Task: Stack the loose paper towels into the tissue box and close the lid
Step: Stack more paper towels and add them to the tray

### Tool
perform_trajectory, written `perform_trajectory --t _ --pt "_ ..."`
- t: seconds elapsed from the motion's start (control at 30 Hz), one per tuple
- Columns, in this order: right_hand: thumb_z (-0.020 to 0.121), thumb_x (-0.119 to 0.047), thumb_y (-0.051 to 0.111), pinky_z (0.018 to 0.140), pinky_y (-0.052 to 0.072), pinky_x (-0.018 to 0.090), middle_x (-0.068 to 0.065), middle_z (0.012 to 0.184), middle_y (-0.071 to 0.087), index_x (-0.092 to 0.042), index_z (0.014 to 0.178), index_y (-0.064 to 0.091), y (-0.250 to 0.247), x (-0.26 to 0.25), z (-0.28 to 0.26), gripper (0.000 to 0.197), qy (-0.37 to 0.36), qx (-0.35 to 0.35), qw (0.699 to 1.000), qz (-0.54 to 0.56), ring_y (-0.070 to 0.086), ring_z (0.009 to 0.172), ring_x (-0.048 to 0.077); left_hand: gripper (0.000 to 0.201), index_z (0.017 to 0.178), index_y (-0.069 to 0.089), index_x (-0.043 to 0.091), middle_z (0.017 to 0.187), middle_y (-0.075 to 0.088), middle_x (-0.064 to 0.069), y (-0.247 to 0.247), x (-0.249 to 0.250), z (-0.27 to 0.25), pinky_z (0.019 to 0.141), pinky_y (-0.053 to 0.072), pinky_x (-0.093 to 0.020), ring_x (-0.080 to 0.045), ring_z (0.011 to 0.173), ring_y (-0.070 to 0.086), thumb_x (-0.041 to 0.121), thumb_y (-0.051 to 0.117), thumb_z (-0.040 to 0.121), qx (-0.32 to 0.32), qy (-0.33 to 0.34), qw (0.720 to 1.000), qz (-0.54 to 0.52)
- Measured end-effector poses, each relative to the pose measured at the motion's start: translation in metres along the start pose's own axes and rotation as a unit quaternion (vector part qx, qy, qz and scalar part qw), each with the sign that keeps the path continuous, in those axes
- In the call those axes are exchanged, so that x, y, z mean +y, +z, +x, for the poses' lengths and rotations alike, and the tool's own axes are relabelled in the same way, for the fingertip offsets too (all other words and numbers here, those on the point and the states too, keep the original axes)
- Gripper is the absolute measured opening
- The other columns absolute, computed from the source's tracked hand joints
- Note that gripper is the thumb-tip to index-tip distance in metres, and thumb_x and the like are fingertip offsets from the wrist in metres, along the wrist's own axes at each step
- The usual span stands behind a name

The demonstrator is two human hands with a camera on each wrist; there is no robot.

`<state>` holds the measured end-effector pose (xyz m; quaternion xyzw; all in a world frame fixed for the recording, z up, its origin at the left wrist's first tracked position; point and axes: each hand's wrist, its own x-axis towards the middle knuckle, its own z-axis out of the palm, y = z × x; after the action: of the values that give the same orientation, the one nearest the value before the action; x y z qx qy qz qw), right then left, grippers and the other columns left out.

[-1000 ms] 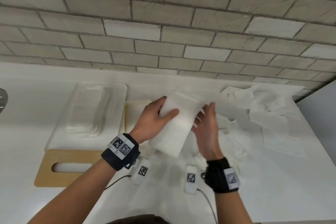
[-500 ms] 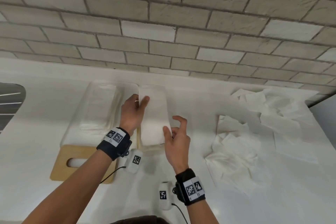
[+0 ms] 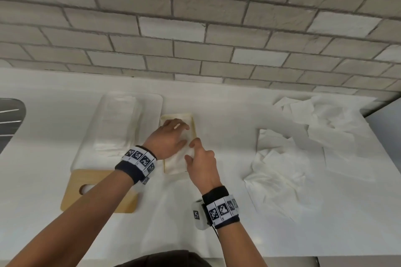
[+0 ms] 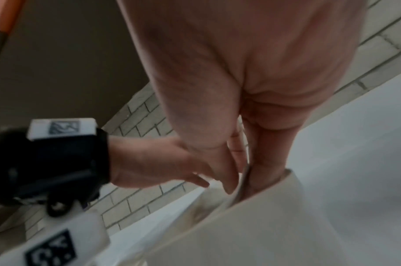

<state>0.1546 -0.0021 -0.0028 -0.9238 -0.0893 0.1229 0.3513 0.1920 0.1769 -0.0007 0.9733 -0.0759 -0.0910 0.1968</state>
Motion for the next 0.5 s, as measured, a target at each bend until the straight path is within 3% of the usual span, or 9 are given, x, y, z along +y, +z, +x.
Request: perform_trajectory --t 0.07,0.13,0.23,0.4,0.5 --pt "0.107 -0.023 0.056 0.075 0.058 0.044 0.012 0.091 0.067 -0.024 0.128 0.049 -0.01 0.005 -0.006 0.021 -0.008 0.018 1.0 0.016 0.067 0.079 0.032 0.08 0.164 0.028 0.028 0.174 0.013 -0.009 0.01 0.005 0.004 0.125 0.033 -0.05 -0.04 0.161 0.017 0.062 0.06 0.099 -0.094 -0.008 0.991 0.097" --pt "0.106 -0.025 0.057 0.072 0.058 0.044 0.004 0.075 0.069 -0.027 0.121 0.052 -0.024 0.015 -0.01 0.016 -0.01 0.045 0.998 0.032 0.067 0.07 0.024 0.107 0.168 0.011 0.033 0.177 -0.006 -0.012 0.021 0.006 0.007 0.13 0.023 -0.053 -0.043 0.163 0.003 0.084 0.057 0.086 -0.154 -0.039 0.977 0.143" --pt "0.105 -0.026 0.06 0.071 0.058 0.039 -0.005 0.07 0.072 -0.03 0.115 0.056 -0.053 0.036 -0.014 0.012 -0.007 0.078 0.996 0.037 0.069 0.068 0.014 0.126 0.167 0.002 0.039 0.177 -0.016 -0.008 0.03 0.007 0.009 0.133 0.012 -0.05 -0.041 0.164 -0.004 0.097 0.058 0.071 -0.157 -0.054 0.973 0.16" --pt "0.102 -0.022 0.065 0.077 0.059 0.039 -0.007 0.086 0.079 -0.026 0.109 0.063 -0.105 0.102 -0.009 0.009 0.032 0.157 0.987 -0.014 0.074 0.087 0.023 0.114 0.164 0.017 0.038 0.177 0.005 -0.003 0.016 0.014 0.008 0.131 0.02 -0.047 -0.033 0.164 0.008 0.08 0.075 0.074 -0.114 -0.067 0.988 0.081" --pt "0.098 -0.022 0.071 0.087 0.057 0.044 0.009 0.114 0.074 -0.019 0.121 0.063 -0.139 0.158 -0.006 0.025 0.094 0.225 0.967 -0.078 0.07 0.105 0.037 0.079 0.156 0.041 0.024 0.168 0.035 -0.005 0.004 0.037 0.0 0.119 0.041 -0.046 -0.032 0.152 0.038 0.052 0.077 0.091 0.038 -0.069 0.997 0.005"
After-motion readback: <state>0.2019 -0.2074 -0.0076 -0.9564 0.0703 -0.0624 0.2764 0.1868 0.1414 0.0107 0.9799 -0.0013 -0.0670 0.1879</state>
